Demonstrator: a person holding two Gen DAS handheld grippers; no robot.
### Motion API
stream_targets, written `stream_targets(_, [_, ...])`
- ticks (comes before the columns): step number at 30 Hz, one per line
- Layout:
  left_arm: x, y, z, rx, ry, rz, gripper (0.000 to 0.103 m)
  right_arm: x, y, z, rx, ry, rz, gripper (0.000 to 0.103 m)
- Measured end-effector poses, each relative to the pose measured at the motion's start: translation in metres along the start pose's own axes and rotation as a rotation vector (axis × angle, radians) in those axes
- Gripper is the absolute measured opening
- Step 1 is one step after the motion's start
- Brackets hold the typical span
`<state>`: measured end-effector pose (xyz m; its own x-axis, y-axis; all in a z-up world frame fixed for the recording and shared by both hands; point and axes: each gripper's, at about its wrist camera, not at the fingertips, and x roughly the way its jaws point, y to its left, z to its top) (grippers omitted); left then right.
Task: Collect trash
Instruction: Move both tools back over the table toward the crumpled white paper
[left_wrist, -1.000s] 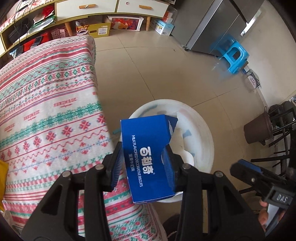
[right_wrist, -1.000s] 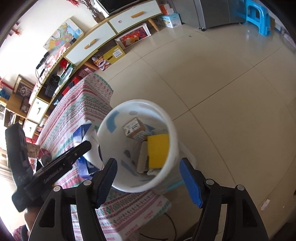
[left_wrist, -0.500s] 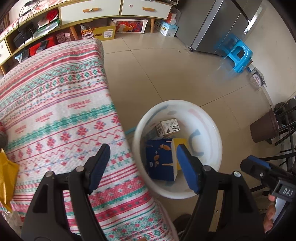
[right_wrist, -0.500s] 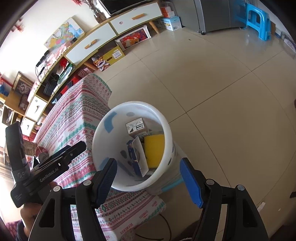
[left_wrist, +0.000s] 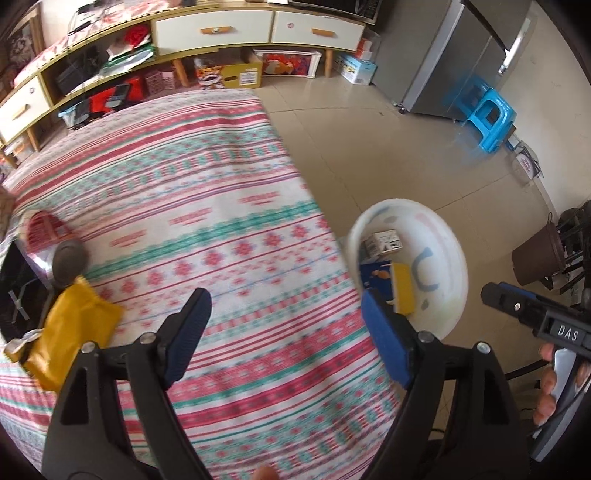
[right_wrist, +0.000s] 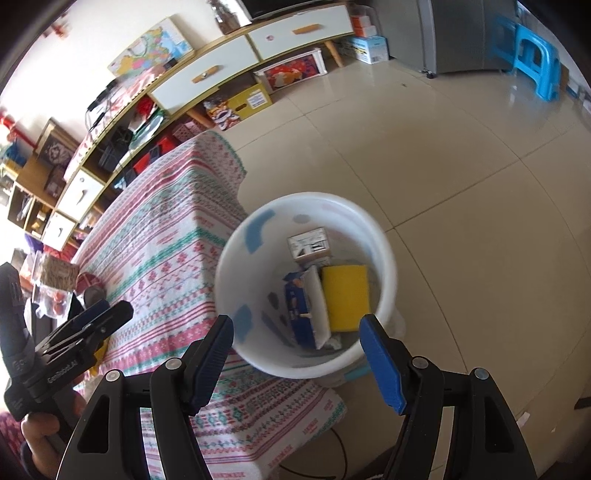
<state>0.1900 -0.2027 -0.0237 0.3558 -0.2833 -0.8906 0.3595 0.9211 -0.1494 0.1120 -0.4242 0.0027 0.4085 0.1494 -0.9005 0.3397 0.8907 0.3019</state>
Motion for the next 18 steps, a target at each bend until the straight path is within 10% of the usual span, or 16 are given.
stream_targets(18, [-0.061, 0.132, -0.039, -0.126, -0.013, 0.161, 0.097, 0.033, 0.106, -0.024, -0.211, 0.04, -0.029, 0.079])
